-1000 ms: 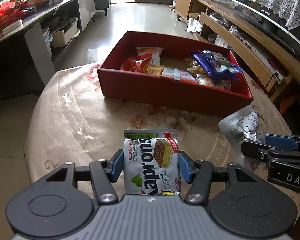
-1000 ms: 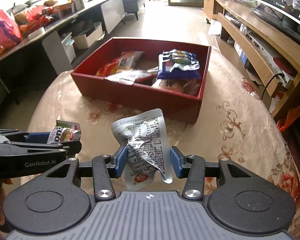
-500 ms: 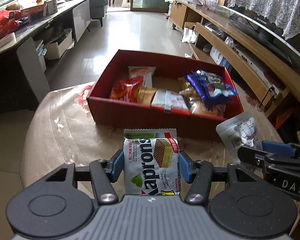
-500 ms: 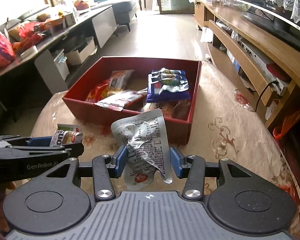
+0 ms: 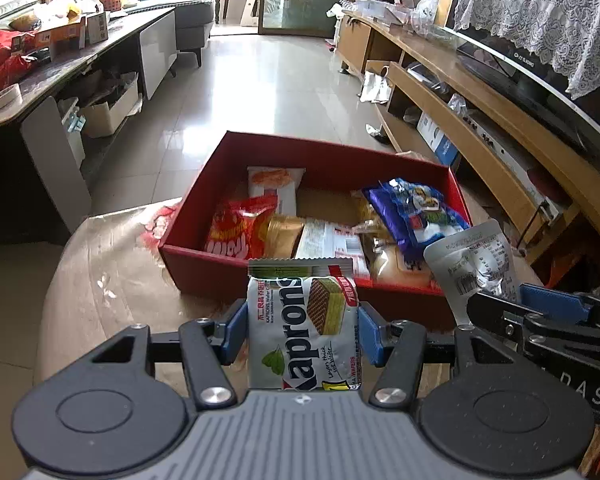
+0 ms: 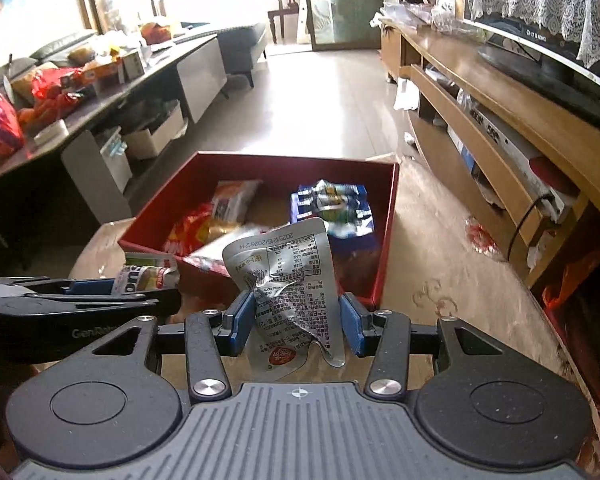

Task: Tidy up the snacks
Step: 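Lift and carry both packets with both tools over the red box, then lower both packets into the red box and open both tools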

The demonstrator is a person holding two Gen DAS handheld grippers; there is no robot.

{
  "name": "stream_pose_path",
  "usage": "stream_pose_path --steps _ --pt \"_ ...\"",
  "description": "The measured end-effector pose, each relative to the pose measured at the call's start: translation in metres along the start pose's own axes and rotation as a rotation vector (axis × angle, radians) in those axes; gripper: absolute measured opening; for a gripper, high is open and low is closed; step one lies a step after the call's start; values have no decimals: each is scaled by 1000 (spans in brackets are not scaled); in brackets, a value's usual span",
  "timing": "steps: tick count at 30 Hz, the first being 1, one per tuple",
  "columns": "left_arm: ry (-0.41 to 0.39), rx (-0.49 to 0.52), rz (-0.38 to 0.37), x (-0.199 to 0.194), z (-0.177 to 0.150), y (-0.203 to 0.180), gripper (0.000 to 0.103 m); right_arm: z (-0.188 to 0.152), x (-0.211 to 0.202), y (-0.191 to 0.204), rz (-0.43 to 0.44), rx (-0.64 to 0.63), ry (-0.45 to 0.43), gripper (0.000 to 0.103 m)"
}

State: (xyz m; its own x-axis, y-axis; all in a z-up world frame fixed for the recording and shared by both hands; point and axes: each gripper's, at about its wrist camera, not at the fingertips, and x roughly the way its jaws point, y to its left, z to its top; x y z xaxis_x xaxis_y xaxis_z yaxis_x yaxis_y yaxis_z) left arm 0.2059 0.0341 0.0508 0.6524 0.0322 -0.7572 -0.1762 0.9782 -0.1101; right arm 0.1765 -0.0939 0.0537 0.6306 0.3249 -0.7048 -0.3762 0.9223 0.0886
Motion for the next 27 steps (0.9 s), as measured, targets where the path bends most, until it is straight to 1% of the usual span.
stream_pose_path --steps 16,27 --pt "-23 -1 23 24 33 -8 57 25 19 -13 -22 48 -31 54" --pt "-30 -8 37 39 48 -10 57 35 35 -23 -42 66 -22 54"
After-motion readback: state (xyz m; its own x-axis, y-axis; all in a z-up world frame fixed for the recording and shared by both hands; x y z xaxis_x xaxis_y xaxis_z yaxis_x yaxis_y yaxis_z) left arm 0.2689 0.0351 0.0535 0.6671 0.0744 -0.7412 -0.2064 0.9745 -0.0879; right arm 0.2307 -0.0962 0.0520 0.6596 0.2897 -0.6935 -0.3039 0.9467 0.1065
